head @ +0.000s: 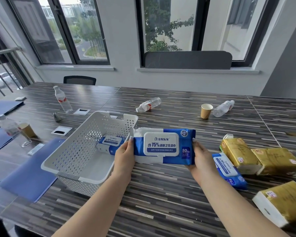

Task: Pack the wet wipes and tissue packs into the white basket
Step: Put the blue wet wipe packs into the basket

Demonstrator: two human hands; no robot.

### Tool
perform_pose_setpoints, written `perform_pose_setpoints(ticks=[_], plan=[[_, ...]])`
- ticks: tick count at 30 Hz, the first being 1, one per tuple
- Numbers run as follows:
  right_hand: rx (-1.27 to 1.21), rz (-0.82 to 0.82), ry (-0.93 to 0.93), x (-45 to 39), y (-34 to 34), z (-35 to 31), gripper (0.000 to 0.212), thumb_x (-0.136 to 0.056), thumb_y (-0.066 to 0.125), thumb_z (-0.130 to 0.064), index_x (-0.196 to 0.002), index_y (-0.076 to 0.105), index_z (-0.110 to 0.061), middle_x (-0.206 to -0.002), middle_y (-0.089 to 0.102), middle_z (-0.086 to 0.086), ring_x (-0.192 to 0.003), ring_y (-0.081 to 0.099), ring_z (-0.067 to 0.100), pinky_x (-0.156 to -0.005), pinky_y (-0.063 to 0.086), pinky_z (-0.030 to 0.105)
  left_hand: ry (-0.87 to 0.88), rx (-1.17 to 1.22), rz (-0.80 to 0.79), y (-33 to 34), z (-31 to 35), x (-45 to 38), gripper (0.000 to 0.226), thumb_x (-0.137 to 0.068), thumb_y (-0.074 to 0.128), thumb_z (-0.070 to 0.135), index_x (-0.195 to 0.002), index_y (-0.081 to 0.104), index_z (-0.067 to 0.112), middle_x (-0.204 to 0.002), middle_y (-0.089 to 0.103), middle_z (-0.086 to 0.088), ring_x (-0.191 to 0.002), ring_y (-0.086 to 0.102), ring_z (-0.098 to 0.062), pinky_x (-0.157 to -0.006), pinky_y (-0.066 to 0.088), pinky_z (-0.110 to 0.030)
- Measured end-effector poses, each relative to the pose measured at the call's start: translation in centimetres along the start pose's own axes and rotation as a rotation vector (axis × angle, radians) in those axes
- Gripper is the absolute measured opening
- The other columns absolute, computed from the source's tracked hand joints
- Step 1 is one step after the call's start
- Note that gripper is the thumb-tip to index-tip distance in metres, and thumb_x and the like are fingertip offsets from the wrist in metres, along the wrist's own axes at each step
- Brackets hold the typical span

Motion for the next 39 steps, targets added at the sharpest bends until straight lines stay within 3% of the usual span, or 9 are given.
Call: perform_pose_setpoints(ticks=[6,12,15,18,23,26,29,34,39], plan=[[0.026,0.054,-0.039,0.0,-0.4,-1.1,0.019,-0.098,0.047,-0.024,-0.089,0.064,-0.024,-0.083,0.068,0.002,-0.074,0.063,0.019,-0.067,0.051,0.035,-0.039,0.034,0.003,0.2,-0.2,-0.4,0.034,-0.097,0.048,0.041,-0.095,0.073,0.019,-0.102,0.075,-0.012,-0.105,0.065,-0.036,-0.098,0.048,-0.055],[0.002,0.065,-0.024,0.2,-0.7,-1.6,0.021,-0.099,0.045,-0.023,-0.086,0.062,-0.022,-0.078,0.065,0.003,-0.069,0.061,0.018,-0.061,0.050,0.033,-0.091,0.242,-0.114,1.2,-0.2,0.4,0.034,-0.098,0.049,0.032,-0.114,0.065,0.006,-0.102,0.074,-0.012,-0.083,0.071,-0.020,-0.067,0.059,-0.031],[-0.017,0.063,0.002,-0.4,-0.2,-1.1,0.023,-0.099,0.044,-0.023,-0.084,0.061,-0.020,-0.076,0.064,0.004,-0.066,0.060,0.019,-0.059,0.048,0.032,-0.082,0.391,-0.163,1.4,0.2,0.8,0.029,-0.098,0.048,0.021,-0.114,0.062,0.003,-0.092,0.076,-0.009,-0.075,0.073,-0.016,-0.065,0.061,-0.027],[0.003,0.020,0.041,-0.6,2.0,-0.1,0.022,-0.099,0.043,-0.022,-0.087,0.061,-0.017,-0.075,0.063,0.005,-0.066,0.059,0.020,-0.058,0.045,0.032,-0.131,0.519,-0.078,-0.2,0.1,0.7,0.037,-0.095,0.054,0.019,-0.125,0.057,-0.002,-0.099,0.073,-0.016,-0.076,0.072,-0.020,-0.067,0.062,-0.029],[0.089,-0.081,0.039,0.1,8.4,1.5,0.020,-0.098,0.044,-0.018,-0.086,0.061,-0.016,-0.081,0.067,0.008,-0.072,0.063,0.024,-0.066,0.051,0.038,-0.203,0.655,0.150,-5.9,0.0,-0.8,0.028,-0.091,0.061,0.024,-0.108,0.062,0.001,-0.064,0.073,-0.007,-0.053,0.070,-0.015,-0.053,0.059,-0.024],[0.148,-0.185,0.034,0.1,13.3,2.6,0.012,-0.094,0.054,-0.024,-0.096,0.063,-0.015,-0.088,0.071,0.008,-0.079,0.067,0.027,-0.072,0.055,0.043,-0.235,0.759,0.197,-8.1,0.7,-1.9,0.023,-0.094,0.056,0.028,-0.086,0.063,0.007,-0.059,0.071,-0.003,-0.058,0.067,-0.014,-0.073,0.056,-0.029],[0.239,-0.231,0.029,-0.5,18.3,4.7,0.018,-0.088,0.064,-0.027,-0.097,0.061,-0.012,-0.092,0.071,0.011,-0.083,0.068,0.029,-0.079,0.055,0.046,-0.252,0.862,0.206,-10.8,1.1,-4.2,0.021,-0.094,0.056,0.032,-0.085,0.060,0.014,-0.083,0.065,-0.003,-0.079,0.061,-0.016,-0.091,0.048,-0.037],[0.413,-0.182,0.047,-2.9,23.6,10.3,0.041,-0.071,0.077,-0.032,-0.106,0.062,-0.018,-0.105,0.071,0.009,-0.091,0.069,0.031,-0.083,0.056,0.053,-0.329,0.871,0.255,-14.1,-0.7,-8.3,0.005,-0.091,0.062,0.019,-0.094,0.060,0.015,-0.080,0.069,-0.002,-0.075,0.060,-0.014,-0.064,0.049,-0.027],[0.430,-0.007,0.165,-4.9,24.8,16.7,0.036,-0.080,0.070,-0.011,-0.113,0.056,-0.007,-0.104,0.066,0.015,-0.095,0.065,0.035,-0.088,0.053,0.053,-0.526,0.632,0.400,-18.3,-4.9,-12.2,0.039,-0.079,0.074,0.021,-0.114,0.059,0.017,-0.093,0.063,-0.002,-0.071,0.056,-0.014,-0.061,0.043,-0.028]])
Point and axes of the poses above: each hand's wrist, its own x-axis away from the middle knuckle, its own y-axis out of the palm, z = x × y, the point moved 9 cm from there along -x, towards the middle knuckle
